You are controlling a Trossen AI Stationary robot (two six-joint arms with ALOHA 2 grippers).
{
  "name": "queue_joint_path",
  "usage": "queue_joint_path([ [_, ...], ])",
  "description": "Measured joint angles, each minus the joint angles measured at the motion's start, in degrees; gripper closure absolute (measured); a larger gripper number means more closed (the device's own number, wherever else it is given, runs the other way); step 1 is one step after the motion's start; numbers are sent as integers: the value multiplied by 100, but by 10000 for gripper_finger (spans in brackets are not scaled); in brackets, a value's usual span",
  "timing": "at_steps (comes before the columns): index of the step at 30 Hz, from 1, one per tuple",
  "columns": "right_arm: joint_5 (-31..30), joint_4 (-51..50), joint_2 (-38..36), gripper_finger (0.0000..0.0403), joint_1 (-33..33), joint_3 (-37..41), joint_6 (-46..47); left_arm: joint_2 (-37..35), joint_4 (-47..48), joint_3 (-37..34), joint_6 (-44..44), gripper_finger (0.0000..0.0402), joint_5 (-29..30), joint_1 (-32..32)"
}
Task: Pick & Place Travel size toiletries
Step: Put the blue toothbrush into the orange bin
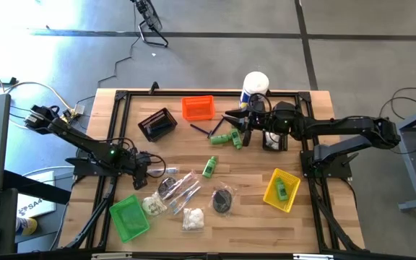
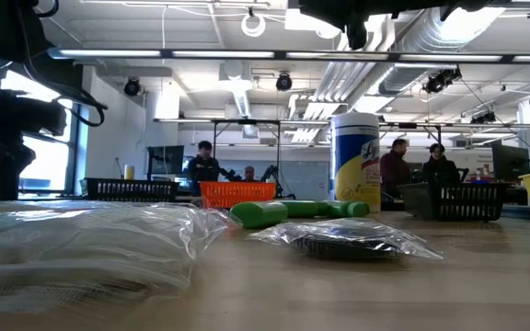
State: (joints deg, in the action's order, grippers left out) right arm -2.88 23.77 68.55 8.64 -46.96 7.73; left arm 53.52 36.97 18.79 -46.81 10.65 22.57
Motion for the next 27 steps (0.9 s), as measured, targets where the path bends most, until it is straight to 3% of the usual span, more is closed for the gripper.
queue_joint_path([
  [20, -19, 0, 0, 318, 0, 0, -39, -7, 13, -9, -98, 379, -178, -9],
  [27, -17, 8, 0, 318, 0, 0, -44, -9, 4, -9, 26, 377, -205, -9],
])
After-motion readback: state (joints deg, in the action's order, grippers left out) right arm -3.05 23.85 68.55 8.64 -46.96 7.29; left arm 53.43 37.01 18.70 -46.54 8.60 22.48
